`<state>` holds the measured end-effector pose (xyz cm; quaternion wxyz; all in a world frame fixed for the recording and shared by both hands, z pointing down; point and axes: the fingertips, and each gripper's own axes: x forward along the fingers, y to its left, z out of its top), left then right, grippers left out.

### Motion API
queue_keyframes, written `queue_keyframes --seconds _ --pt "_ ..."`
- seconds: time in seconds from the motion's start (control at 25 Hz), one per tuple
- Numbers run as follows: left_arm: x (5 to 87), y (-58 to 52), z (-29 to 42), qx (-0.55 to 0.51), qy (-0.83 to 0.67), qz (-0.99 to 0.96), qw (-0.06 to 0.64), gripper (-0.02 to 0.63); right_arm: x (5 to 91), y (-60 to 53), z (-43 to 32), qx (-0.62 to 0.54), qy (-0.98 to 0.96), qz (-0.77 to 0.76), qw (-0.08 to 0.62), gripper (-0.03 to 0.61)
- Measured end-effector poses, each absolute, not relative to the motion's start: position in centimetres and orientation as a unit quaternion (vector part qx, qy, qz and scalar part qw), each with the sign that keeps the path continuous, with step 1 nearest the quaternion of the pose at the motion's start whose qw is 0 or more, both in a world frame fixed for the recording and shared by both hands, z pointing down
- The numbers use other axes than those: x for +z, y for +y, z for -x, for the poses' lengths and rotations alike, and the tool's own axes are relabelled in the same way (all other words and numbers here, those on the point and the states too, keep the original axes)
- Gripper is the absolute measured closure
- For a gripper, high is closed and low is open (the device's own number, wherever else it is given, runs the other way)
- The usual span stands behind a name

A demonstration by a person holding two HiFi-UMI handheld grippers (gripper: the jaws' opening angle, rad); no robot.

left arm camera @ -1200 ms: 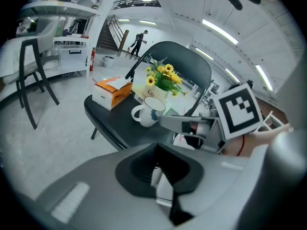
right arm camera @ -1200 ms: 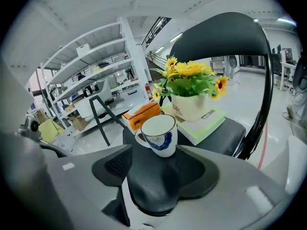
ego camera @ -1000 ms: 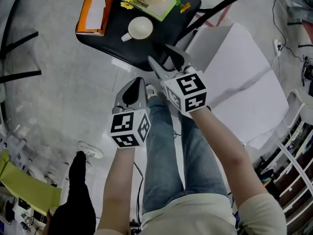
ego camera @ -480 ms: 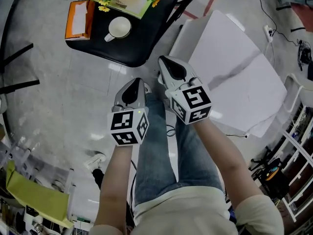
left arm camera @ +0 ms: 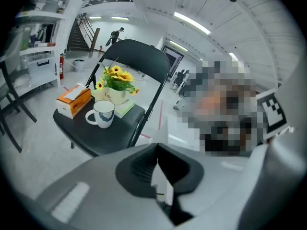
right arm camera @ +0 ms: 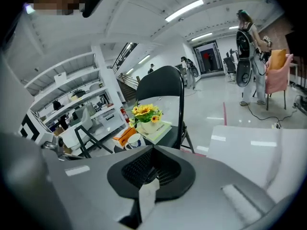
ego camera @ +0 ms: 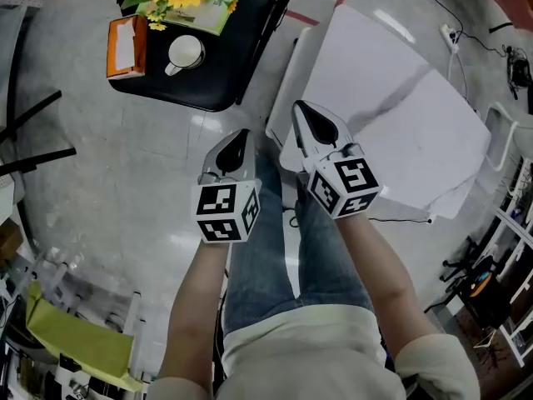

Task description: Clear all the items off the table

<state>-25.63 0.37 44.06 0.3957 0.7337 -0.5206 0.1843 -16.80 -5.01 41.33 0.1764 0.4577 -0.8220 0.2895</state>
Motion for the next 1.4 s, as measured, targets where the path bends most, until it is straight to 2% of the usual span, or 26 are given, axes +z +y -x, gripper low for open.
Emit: queue_keyframes --seconds 0.48,0.8,1.4 --pt "38.7 2.3 20.3 0.187 -0.518 -0.744 0.378 0.606 34.0 -2.9 6.9 0.276 -0.799 -0.515 0.141 0.58" --pt "34.6 5.5 14.5 0.185 -0.51 -0.751 0.377 0.605 30.0 1.6 0.4 0.268 -0.79 -0.532 0.147 0.58" --pt "24.8 9.8 4.3 0.193 -0.492 -0.782 0.33 0.606 22.1 10.2 -9.9 0.247 -0.79 -0.546 0.131 0.58"
